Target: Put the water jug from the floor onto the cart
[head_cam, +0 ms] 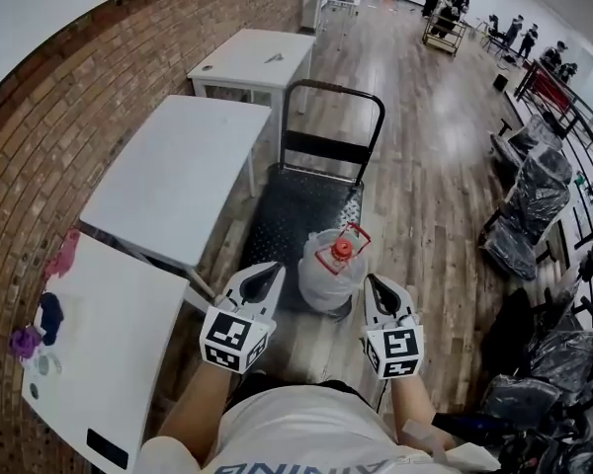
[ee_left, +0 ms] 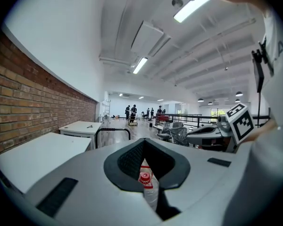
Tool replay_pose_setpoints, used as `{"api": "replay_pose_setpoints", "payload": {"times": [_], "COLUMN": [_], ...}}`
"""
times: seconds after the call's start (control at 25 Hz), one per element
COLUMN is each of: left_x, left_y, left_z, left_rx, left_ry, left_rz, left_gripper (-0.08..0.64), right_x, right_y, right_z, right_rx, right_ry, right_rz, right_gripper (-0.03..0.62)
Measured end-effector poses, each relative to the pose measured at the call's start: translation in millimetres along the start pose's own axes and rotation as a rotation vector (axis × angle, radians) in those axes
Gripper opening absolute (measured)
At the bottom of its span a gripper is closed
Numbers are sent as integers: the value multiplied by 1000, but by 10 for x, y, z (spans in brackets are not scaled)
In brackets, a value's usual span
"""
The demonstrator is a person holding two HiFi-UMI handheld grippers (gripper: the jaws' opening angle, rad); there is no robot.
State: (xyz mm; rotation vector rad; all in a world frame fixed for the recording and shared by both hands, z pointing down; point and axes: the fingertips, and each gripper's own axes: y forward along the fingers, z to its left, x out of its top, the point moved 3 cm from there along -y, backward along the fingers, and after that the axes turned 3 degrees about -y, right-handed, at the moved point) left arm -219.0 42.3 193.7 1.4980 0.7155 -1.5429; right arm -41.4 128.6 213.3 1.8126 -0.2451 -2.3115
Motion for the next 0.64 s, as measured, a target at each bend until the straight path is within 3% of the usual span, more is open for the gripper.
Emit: {"api": "replay_pose_setpoints", "payload": {"times": [0.64], "left_x": [-65], "left_y": [-62], "left_z": [-110], "left_rx": [-1], "left_ry": [8], "left_rz": [12], "left_gripper": [2], "right_x": [60], "right_y": [-19], "right_z": [-5], "right_rx": [18], "right_ry": [-29], "right_rz": [-20], "right_gripper": [3]}}
